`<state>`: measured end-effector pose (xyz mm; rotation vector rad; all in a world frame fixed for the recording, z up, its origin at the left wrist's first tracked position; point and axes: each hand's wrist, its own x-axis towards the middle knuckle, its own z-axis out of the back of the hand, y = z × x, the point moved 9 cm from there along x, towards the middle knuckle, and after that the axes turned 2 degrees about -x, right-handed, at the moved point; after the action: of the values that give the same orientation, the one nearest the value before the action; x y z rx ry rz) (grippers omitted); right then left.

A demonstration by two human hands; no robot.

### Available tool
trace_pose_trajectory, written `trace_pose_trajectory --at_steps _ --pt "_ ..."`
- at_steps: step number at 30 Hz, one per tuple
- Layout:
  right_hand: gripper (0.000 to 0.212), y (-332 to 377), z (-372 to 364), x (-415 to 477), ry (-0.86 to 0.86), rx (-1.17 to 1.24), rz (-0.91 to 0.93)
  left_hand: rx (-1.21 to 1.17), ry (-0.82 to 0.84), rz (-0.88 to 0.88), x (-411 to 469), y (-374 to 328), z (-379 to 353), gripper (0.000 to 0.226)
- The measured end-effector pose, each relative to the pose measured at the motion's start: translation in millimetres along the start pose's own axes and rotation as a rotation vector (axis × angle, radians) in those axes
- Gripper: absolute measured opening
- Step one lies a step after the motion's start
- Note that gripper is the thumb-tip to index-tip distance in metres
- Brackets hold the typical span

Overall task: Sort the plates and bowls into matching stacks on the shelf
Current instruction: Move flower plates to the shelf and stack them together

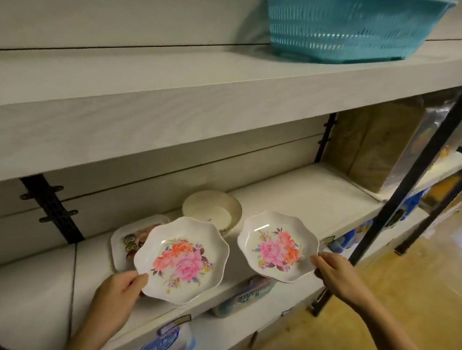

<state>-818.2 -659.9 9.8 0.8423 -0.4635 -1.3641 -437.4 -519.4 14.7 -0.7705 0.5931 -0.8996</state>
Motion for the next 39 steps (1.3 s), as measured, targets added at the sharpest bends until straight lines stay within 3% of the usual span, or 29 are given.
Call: trace_pose_trajectory --at_steps 16,18,21,23,31,39 --pt "0.036 -18.0 15.9 223.0 0.202 -0.291 0.157 -0.062 -0.252 0.163 44.4 -61.6 -67.5 0.028" --pt "0.036 -23.2 14.3 238.6 0.223 -0.318 0.18 -0.065 -0.262 0.176 42.9 -67.8 -78.0 0.036" --pt "0.04 -28.7 9.0 257.8 0.263 -0.392 0.218 0.017 -0.241 0.179 38.1 -80.7 -95.9 0.03" --pt "0.037 -30.0 3.4 268.0 0.295 -0.428 0.234 -0.047 -0.288 0.211 36.4 -83.9 -101.6 0.026" --pt "0.04 -39.2 -14.5 291.3 0.387 -0.462 0.217 -0.008 -0.322 0.237 47.3 -96.7 -132.9 0.033" --pt "0.037 -45.2 32.1 274.6 0.468 -0.416 0.273 0.046 -0.252 0.188 106.0 -133.5 -183.8 0.047"
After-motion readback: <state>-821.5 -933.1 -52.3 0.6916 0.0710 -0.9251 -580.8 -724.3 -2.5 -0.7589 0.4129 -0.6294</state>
